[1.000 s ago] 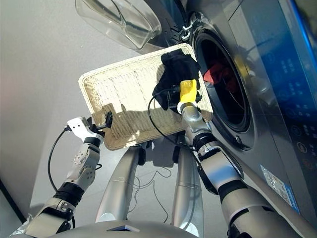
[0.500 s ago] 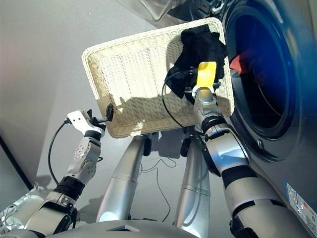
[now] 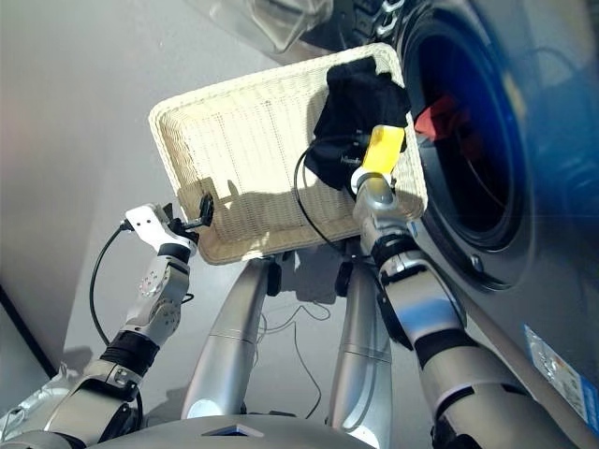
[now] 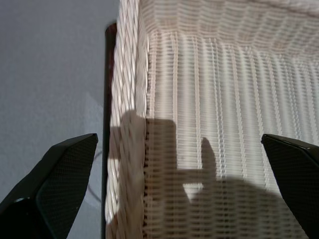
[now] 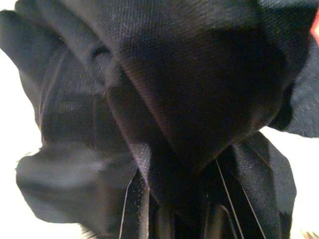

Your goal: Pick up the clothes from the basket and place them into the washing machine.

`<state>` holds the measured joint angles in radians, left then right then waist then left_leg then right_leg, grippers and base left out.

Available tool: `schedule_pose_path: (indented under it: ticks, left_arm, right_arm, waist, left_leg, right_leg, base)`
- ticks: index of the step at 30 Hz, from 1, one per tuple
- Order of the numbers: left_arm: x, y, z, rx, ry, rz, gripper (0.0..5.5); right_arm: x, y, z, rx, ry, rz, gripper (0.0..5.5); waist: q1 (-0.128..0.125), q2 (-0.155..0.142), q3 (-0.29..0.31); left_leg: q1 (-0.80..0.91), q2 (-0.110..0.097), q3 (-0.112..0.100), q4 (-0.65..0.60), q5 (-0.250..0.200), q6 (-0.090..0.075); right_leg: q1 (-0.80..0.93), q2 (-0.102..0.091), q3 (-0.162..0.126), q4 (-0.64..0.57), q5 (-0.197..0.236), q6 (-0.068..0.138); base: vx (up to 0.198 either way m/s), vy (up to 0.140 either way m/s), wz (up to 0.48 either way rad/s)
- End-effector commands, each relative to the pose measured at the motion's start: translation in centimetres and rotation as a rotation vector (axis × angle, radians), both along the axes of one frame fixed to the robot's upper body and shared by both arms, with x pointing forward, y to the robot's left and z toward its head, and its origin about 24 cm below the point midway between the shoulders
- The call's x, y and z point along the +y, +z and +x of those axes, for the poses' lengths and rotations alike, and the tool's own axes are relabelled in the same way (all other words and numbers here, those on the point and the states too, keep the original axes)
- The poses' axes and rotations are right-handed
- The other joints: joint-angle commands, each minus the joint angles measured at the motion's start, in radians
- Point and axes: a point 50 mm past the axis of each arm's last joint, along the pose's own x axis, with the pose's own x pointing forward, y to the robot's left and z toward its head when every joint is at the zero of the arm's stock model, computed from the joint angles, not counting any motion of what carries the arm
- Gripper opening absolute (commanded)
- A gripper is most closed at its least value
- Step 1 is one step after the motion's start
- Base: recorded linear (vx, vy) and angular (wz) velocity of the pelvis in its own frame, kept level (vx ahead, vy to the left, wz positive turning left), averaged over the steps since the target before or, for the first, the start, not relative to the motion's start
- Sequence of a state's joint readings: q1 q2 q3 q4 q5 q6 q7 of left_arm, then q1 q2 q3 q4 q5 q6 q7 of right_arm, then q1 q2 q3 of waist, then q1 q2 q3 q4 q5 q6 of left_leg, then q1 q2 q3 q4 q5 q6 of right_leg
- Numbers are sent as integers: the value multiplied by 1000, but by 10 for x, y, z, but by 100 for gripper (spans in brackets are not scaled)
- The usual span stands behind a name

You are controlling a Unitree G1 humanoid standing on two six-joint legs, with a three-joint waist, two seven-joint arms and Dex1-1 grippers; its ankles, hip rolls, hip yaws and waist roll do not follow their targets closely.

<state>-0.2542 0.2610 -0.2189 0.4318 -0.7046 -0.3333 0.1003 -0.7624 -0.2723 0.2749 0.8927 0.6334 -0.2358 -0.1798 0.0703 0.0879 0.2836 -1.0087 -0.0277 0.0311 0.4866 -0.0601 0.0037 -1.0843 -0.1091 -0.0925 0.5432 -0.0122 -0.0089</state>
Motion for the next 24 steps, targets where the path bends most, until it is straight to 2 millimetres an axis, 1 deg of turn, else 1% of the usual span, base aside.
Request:
schedule_pose_path:
  ticks: [1,3,4,5,6,7,8,9,11,12,13,14,16,18,19,20,21,22,23,24]
  left_arm:
    - [15,-6,-8,-8,75,34,550]
    - [15,-8,-11,-4,72,33,550]
    - [14,-9,-11,-4,71,33,550]
    - [16,-11,-13,4,72,37,550]
    - [17,-13,-15,9,70,44,550]
    - [17,-13,-15,9,69,44,550]
    - [18,-16,-18,19,64,53,550]
    - [18,-16,-18,19,62,53,550]
    - [19,-16,-19,13,56,67,550]
    - [18,-16,-21,7,46,72,550]
    - [17,-18,-21,14,39,72,550]
    - [16,-19,-22,21,33,75,550]
    - [16,-20,-23,26,19,88,550]
    - [17,-20,-23,26,16,95,550]
    - [16,-21,-23,33,18,95,550]
    - [17,-22,-24,34,22,94,550]
    - [17,-22,-24,35,23,94,550]
    - [17,-23,-24,43,32,87,550]
    - [17,-22,-24,38,35,85,550]
    - [18,-22,-24,39,36,85,550]
  right_arm:
    - [-4,28,-5,-209,-55,91,0]
    - [-19,35,-7,-260,-144,170,0]
    - [-20,35,-7,-260,-145,170,0]
    - [-35,53,-9,-343,-225,220,0]
    - [-42,60,-11,-382,-268,243,0]
    - [-42,60,-12,-381,-270,242,0]
    - [-63,78,-16,-462,-365,265,0]
    - [-64,78,-16,-462,-368,264,0]
    - [-97,107,-24,-581,-515,294,0]
    - [-116,125,-31,-657,-624,334,0]
    - [-127,139,-37,-728,-692,420,0]
    - [-141,146,-44,-776,-782,500,0]
    - [-149,150,-45,-765,-818,468,0]
    - [-149,148,-41,-713,-797,364,0]
    - [-146,144,-38,-685,-779,335,22]
    - [-144,138,-35,-660,-767,322,308]
    - [-144,138,-35,-659,-765,323,550]
    - [-139,128,-32,-614,-748,309,550]
    - [-135,123,-30,-593,-725,296,550]
    - [-135,122,-30,-592,-723,296,550]
  waist:
    - [8,11,-65]
    - [8,22,-68]
    - [10,22,-67]
    - [7,36,-71]
    - [6,42,-72]
    - [8,41,-72]
    - [7,57,-75]
    - [9,57,-76]
    - [14,76,-82]
    - [21,89,-90]
    - [23,95,-95]
    - [23,101,-98]
    - [27,105,-105]
    - [25,103,-107]
    - [23,102,-106]
    - [21,101,-106]
    - [20,101,-107]
    - [17,97,-107]
    - [15,95,-108]
    - [14,94,-108]
  left_leg:
    - [28,-22,49,-92,6,20]
    - [50,-26,54,-107,9,20]
    - [53,-25,55,-109,9,20]
    - [60,-28,62,-108,5,22]
    - [62,-28,67,-106,2,23]
    - [63,-28,68,-105,2,23]
    - [57,-29,73,-96,-4,28]
    - [56,-28,74,-94,-6,28]
    - [49,-30,81,-86,-14,32]
    - [44,-31,82,-77,-19,35]
    - [41,-32,82,-75,-23,37]
    - [37,-33,82,-72,-25,39]
    - [31,-32,85,-63,-29,41]
    - [27,-30,89,-59,-32,42]
    - [26,-28,92,-58,-33,42]
    - [25,-26,93,-59,-34,42]
    - [25,-26,93,-59,-34,42]
    - [25,-22,94,-60,-35,41]
    - [24,-21,94,-60,-35,41]
    - [23,-21,94,-60,-35,41]
  right_leg:
    - [80,28,-12,-142,35,50]
    - [101,29,-5,-158,36,53]
    - [103,29,-4,-160,37,53]
    - [103,31,7,-163,41,54]
    - [103,32,11,-163,41,55]
    - [103,33,12,-163,41,55]
    - [93,33,22,-155,42,56]
    - [91,33,23,-154,42,56]
    - [77,33,37,-146,39,59]
    - [67,31,45,-139,37,60]
    - [62,32,50,-136,35,61]
    - [55,32,54,-130,33,61]
    - [43,30,60,-119,31,62]
    - [36,31,64,-113,34,61]
    - [35,31,64,-113,36,61]
    - [36,31,65,-114,37,60]
    - [36,31,65,-114,37,60]
    - [34,32,64,-113,38,59]
    - [34,33,64,-114,39,58]
    - [34,33,64,-114,39,58]
  base:
    - [0,0,0]
    - [0,0,0]
    - [11,57,-105]
    - [1,66,-172]
    - [1,66,-213]
    - [-5,66,-247]
    - [-4,47,-250]
    - [-5,62,-223]
    - [4,67,-135]
    - [16,71,-132]
    - [21,51,-138]
    - [0,0,0]
    - [0,0,0]
    - [0,0,0]
    - [0,0,0]
    - [0,0,0]
    - [0,0,0]
    - [0,0,0]
    - [0,0,0]
    - [0,0,0]
